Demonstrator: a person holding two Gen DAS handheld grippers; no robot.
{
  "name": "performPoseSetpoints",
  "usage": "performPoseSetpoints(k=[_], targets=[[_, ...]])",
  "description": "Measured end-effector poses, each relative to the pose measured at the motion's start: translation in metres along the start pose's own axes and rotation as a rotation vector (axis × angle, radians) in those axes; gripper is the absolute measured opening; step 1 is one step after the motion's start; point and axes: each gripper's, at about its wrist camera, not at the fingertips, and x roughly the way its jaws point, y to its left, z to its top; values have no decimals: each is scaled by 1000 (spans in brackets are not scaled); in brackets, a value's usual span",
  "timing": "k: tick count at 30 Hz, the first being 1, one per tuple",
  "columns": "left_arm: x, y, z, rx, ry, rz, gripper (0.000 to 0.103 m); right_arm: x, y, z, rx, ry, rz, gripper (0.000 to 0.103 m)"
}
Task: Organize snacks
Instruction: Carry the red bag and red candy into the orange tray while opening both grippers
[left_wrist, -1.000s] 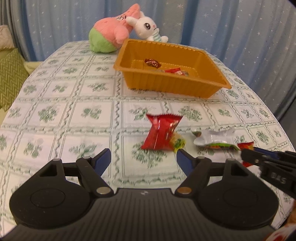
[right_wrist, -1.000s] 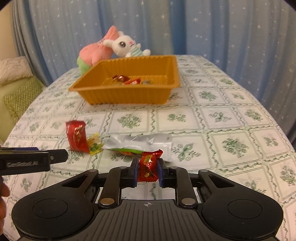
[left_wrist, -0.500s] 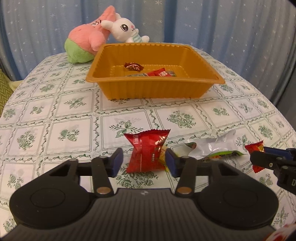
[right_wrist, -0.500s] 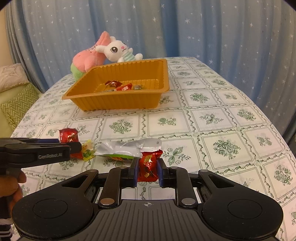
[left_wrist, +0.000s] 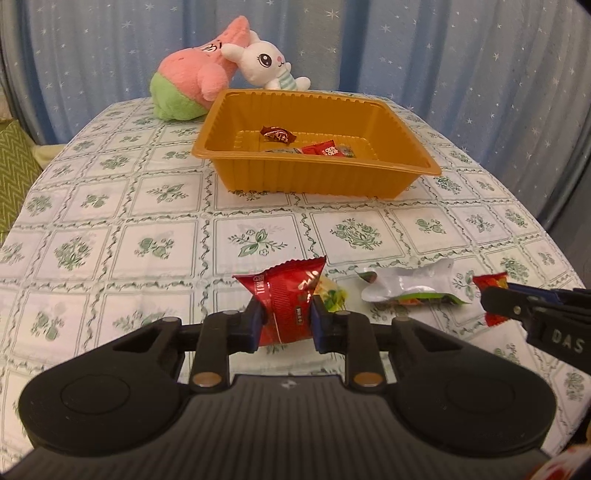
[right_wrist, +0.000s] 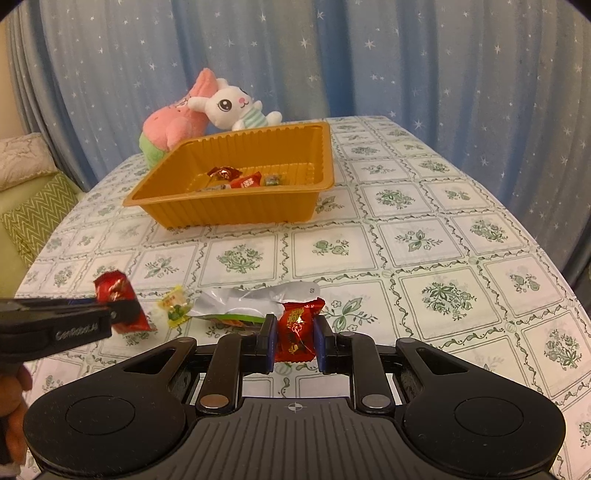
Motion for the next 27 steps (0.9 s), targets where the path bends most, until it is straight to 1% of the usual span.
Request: performPoseSetpoints(k=[7, 14, 27], targets=[[-26, -2, -5, -28, 4, 18, 23, -15, 4, 6, -6, -27, 15, 21], [-46, -3, -9, -43, -2, 17, 23, -30, 8, 9, -8, -52, 21, 21], [-69, -8, -7, -44, -18, 13, 23, -51, 10, 12, -15, -80, 30, 21]])
